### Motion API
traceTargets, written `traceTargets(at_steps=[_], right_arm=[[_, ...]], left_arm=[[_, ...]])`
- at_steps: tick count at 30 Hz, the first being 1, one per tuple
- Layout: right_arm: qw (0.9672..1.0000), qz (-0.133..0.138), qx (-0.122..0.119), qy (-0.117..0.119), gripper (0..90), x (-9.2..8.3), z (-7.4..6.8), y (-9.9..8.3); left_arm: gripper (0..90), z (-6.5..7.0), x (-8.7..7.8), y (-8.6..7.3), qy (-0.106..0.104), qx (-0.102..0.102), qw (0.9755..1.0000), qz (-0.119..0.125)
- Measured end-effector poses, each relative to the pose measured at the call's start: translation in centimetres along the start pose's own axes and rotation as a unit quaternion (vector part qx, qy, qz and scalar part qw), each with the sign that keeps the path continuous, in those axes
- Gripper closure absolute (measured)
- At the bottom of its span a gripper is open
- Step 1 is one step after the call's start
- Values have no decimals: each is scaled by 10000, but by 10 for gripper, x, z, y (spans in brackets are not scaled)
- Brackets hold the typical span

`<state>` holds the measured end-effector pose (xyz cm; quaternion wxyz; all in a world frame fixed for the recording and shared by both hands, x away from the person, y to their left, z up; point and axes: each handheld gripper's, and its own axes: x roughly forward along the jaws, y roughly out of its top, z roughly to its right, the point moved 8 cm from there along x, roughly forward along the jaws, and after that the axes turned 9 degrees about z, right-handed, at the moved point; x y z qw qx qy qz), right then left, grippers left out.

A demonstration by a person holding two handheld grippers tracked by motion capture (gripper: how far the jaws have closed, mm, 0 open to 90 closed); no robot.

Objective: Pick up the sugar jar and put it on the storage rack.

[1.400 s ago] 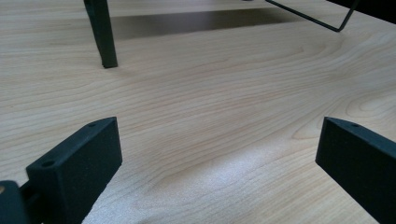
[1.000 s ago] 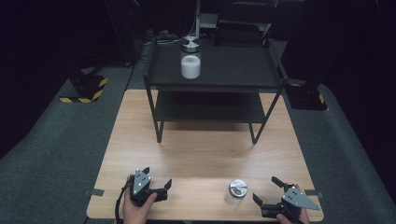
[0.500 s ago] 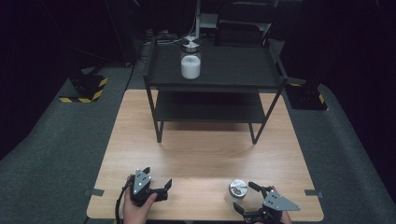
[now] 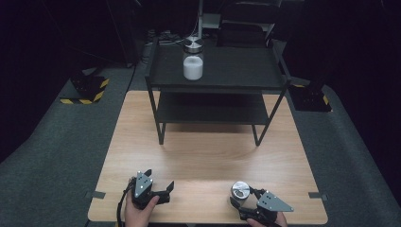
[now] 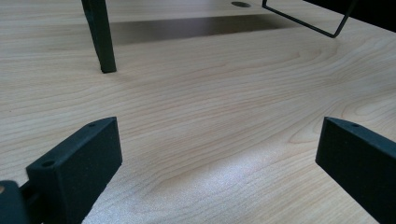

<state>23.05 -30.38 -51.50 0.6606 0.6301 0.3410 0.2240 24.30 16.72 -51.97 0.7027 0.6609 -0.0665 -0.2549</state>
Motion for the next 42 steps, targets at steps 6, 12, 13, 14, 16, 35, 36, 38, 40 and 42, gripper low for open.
traceTargets(at_steps=[6, 12, 13, 14, 16, 35, 36, 38, 40, 42], right_arm=[[9999, -40, -10, -108, 303, -1, -1, 2], [9995, -62, 12, -319, 304, -5, 3, 4], [9993, -53, 37, -377, 305, -6, 4, 5], [9990, -40, 62, -432, 305, -7, 5, 5], [9984, -20, 105, -562, 305, -8, 8, 7], [9929, 129, 13, -1182, 305, -14, 20, 40], [9929, 144, 2, -1182, 305, -13, 20, 42], [9929, 167, 5, -1176, 305, -10, 21, 45], [9930, 183, 0, -1170, 305, -7, 21, 50], [9930, 210, -24, -1163, 305, -5, 21, 54]], left_arm=[[8, 1, 0, 0, 15, 21, 10000, -22], [8, 2, 1, 1, 20, 88, 9999, -68], [8, 2, 1, 1, 16, 94, 9999, -69], [8, 2, 1, 1, 3, 86, 10000, -46], [8, 1, 1, 1, 8, 50, 10000, -35], [8, 2, 1, 0, 65, 52, 10000, -15], [8, 3, 1, 0, 90, 58, 9999, -14], [8, 3, 1, 0, 117, 42, 9999, -18], [7, 2, 0, 0, 98, 34, 9999, -7], [8, 2, 0, 0, 85, 29, 10000, 5]])
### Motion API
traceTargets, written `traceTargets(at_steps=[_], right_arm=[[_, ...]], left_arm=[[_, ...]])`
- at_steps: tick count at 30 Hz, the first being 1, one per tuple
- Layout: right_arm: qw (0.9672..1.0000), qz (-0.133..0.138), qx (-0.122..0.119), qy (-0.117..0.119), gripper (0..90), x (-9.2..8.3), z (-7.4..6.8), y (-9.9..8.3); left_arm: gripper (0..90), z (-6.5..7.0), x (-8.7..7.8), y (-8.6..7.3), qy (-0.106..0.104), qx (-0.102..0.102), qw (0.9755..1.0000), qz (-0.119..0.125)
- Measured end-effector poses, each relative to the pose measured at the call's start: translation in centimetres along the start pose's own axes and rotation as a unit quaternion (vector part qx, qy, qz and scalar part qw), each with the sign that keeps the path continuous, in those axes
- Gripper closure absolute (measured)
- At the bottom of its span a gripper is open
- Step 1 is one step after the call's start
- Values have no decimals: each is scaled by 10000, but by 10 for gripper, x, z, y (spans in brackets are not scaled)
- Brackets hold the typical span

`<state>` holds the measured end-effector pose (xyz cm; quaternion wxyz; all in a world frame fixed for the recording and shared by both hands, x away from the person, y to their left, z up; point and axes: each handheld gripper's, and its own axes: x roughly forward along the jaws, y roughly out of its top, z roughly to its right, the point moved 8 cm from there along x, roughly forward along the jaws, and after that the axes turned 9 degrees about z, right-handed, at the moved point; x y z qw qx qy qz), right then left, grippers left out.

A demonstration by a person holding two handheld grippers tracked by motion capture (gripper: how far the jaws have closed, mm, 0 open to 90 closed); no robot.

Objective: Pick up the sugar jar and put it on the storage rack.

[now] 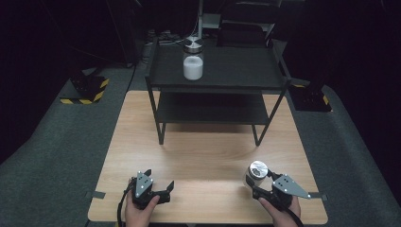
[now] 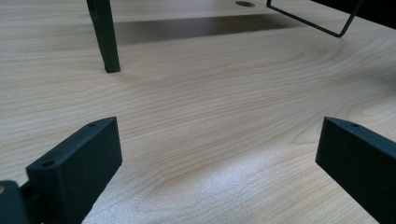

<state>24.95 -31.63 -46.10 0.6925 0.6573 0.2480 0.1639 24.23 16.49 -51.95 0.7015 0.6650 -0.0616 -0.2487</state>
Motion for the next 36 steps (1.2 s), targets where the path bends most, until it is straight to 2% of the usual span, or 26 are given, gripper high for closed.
traceTargets(at_steps=[11, 30, 36], right_arm=[[9995, 298, -14, -88, 305, 8, 2, 36], [9973, 688, -52, -239, 306, 23, 17, 110], [9959, 836, -157, -298, 306, 28, 20, 133]], left_arm=[[8, -1, 0, 0, -54, -6, 10000, -24], [8, -1, 0, 0, -54, 1, 10000, -8], [8, -1, 0, 0, -53, -19, 10000, -10]])
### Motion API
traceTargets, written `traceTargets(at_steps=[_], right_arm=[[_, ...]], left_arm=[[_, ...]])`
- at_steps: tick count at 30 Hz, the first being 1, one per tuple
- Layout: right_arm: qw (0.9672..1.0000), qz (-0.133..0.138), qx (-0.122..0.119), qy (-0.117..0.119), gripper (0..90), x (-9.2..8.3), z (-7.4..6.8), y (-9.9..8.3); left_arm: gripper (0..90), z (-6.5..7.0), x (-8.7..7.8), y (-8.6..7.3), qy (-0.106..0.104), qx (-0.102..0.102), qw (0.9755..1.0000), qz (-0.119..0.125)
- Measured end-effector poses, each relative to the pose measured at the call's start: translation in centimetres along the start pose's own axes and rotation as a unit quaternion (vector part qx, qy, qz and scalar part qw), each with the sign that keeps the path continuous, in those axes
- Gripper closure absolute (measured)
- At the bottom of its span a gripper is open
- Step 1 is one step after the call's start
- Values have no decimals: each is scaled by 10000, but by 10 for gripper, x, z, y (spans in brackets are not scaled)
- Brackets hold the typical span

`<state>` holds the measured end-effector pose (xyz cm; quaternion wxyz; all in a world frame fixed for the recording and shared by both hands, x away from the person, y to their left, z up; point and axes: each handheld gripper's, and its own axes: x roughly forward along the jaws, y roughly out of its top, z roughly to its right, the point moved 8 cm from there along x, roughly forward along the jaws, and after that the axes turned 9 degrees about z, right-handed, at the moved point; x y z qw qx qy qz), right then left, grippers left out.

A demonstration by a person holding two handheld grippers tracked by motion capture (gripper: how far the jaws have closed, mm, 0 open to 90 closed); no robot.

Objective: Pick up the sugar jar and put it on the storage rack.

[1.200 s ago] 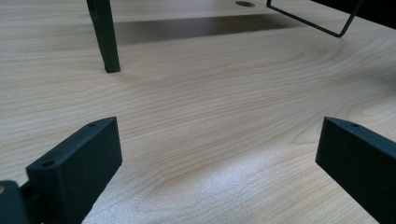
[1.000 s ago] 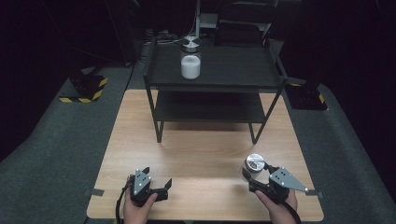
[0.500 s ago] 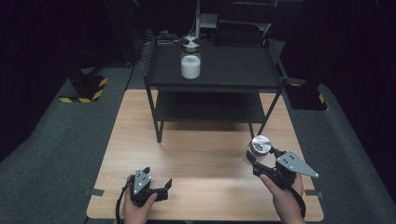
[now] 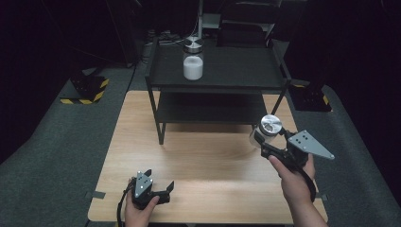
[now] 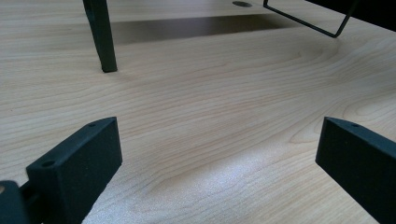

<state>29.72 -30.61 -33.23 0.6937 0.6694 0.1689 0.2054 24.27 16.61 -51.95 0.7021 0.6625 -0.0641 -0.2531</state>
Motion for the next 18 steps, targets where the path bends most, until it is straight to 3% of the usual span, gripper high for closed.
traceTargets(at_steps=[18], right_arm=[[9994, 299, -87, -119, 306, 27, 1, 40]], left_arm=[[8, 0, 0, 0, -20, 37, 10000, -5]])
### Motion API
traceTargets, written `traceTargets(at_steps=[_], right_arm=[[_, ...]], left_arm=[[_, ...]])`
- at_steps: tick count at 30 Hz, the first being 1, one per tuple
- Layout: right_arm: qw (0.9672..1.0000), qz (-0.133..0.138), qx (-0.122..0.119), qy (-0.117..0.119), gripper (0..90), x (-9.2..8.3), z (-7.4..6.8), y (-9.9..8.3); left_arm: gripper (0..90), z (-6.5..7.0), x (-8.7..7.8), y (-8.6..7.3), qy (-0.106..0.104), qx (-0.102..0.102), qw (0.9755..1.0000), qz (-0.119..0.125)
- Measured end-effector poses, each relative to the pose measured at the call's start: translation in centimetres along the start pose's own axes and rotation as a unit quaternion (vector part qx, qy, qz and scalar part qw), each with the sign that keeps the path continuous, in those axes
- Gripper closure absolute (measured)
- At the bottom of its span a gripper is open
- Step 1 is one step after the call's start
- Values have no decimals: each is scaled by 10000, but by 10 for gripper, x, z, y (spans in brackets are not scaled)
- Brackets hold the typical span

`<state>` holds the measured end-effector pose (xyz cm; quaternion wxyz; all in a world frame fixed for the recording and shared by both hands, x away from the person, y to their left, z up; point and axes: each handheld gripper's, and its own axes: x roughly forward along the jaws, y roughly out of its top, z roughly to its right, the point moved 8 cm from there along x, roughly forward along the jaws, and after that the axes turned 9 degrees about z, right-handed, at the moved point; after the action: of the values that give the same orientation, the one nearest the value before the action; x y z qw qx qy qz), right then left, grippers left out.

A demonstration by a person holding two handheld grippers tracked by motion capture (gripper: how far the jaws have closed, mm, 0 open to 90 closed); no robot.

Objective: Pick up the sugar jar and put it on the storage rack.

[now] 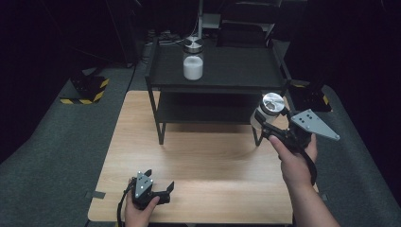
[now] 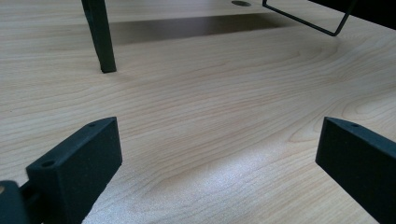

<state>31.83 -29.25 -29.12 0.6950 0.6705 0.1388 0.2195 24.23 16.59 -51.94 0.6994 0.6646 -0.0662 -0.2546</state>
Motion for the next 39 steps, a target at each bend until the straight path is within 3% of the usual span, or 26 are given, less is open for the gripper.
traceTargets(at_steps=[24, 39], right_arm=[[9996, 257, -64, -141, 306, 49, -4, 41], [9987, 284, -38, -426, 306, 82, 4, 59]], left_arm=[[8, -2, -1, 0, -55, -60, 10000, 8], [8, -3, -1, 0, -92, -75, 9999, 7]])
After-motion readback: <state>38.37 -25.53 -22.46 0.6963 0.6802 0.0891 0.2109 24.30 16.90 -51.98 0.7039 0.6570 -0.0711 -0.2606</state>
